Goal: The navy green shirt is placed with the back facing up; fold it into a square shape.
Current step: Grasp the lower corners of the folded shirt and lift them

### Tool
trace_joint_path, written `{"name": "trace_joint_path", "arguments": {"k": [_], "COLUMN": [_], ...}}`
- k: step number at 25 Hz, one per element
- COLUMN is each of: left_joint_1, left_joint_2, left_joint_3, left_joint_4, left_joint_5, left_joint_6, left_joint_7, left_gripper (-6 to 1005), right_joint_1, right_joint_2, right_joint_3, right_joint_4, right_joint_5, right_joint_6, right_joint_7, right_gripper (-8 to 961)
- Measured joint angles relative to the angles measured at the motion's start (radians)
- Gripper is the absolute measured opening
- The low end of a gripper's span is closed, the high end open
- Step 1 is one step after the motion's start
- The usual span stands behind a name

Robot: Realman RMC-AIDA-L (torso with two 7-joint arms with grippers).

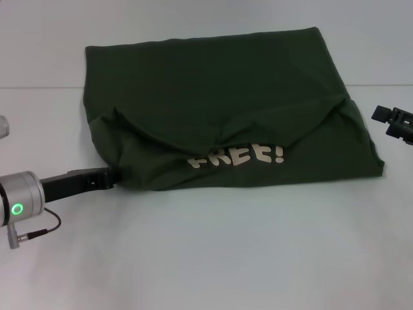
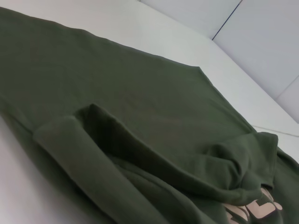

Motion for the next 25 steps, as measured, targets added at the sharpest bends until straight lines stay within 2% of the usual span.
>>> {"name": "trace_joint_path", "arguments": {"k": [4, 7, 9, 10, 13, 16, 19, 25], "left_joint_1": [-0.007, -0.024, -0.037, -0.042, -0.073, -0.091, -0.104, -0.111], "left_joint_2": [0.017, 0.049, 0.075, 0.08, 0.115, 0.125, 0.127, 0.131], "left_joint_3": [0.0, 0.0, 0.001, 0.001, 0.003, 0.004, 0.004, -0.002], "left_joint_4": [0.0, -0.005, -0.013, -0.015, -0.025, -0.029, -0.032, -0.033], "left_joint_5": [0.001, 0.001, 0.001, 0.001, 0.008, 0.023, 0.026, 0.027], "left_joint_6": [0.016, 0.037, 0.054, 0.058, 0.065, 0.059, 0.054, 0.054], "left_joint_7": [-0.039, -0.103, -0.16, -0.174, -0.295, -0.354, -0.396, -0.441], "left_gripper": [200, 55, 46, 41, 27, 31, 34, 41], "right_joint_1": [0.01, 0.047, 0.085, 0.101, 0.162, 0.223, 0.27, 0.327], "right_joint_2": [-0.023, -0.066, -0.096, -0.107, -0.127, -0.123, -0.104, -0.08], "right_joint_3": [-0.003, -0.004, -0.004, -0.004, -0.006, -0.011, -0.013, -0.031], "right_joint_4": [-0.004, -0.011, -0.012, -0.012, -0.014, -0.01, 0.002, 0.046], "right_joint_5": [-0.07, -0.207, -0.31, -0.35, -0.482, -0.599, -0.68, -0.748], "right_joint_6": [-0.003, 0.0, 0.005, 0.007, 0.046, 0.096, 0.126, 0.176], "right_joint_7": [0.048, 0.137, 0.197, 0.218, 0.279, 0.316, 0.325, 0.335], "right_gripper": [915, 915, 915, 915, 914, 914, 914, 914]}}
